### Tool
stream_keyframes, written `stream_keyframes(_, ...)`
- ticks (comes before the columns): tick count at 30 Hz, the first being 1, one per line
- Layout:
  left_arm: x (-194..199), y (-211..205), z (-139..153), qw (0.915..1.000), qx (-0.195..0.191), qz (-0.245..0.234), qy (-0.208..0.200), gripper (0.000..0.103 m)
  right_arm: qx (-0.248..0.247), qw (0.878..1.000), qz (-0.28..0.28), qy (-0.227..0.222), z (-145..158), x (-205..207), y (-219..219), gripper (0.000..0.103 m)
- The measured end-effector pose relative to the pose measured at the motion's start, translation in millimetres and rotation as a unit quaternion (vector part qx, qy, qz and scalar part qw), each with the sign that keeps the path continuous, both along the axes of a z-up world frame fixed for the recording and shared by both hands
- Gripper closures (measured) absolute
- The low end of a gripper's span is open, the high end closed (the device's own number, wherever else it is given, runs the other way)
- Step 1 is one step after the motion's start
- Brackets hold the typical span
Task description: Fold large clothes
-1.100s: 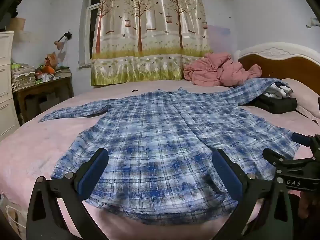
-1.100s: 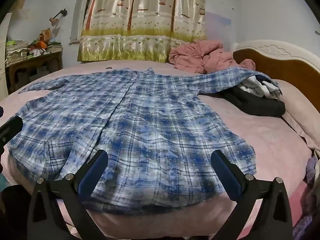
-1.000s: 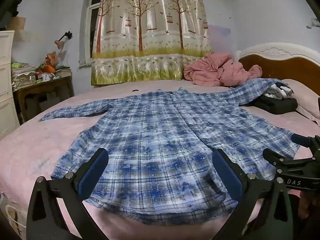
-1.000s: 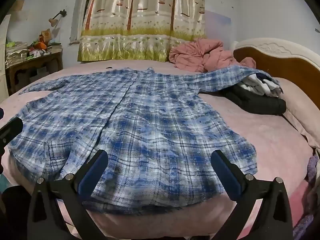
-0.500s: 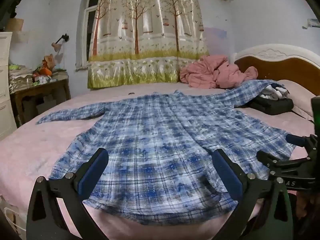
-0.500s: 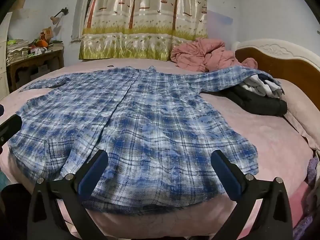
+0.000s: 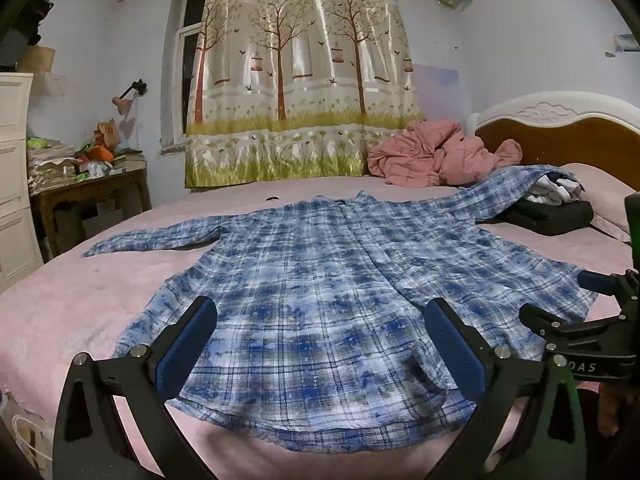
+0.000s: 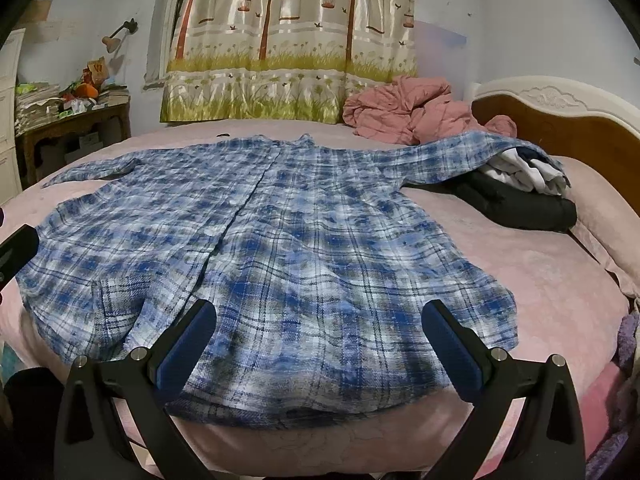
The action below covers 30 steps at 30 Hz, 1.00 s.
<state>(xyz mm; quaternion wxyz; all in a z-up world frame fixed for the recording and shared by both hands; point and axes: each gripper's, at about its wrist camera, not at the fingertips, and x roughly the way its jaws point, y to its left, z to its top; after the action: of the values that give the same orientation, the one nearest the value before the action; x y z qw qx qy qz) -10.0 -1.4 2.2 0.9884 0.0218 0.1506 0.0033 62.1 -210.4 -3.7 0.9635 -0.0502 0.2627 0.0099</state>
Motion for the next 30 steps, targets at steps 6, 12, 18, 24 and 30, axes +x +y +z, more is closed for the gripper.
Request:
stream_keyframes(6,1,4,0,0.9999,-0.011,-0.001,0.005,0.0,0.002,1.0,-0.004,-0.011,3,-5,-1,0.0)
stream_keyframes(12,4,8,-2,0.9997,-0.016,0.01,0.014,0.0,0.003,1.0,-0.01,-0.016,3,-7,-3,0.0)
stream_keyframes(18,6,9,-2,0.9996,-0.023,0.008,0.015,0.0,0.0,1.0,-0.012,-0.014,3,-4,-2,0.0)
stream_keyframes(24,6,12,-3,0.9995,-0.027,0.009,0.016,0.0,-0.001,1.0,-0.011,-0.012,2,-4,-2,0.0)
stream_keyframes(30,7,11,-3,0.9995,-0.027,0.008,0.016,0.0,0.001,1.0,-0.012,-0.012,2,-3,-2,0.0)
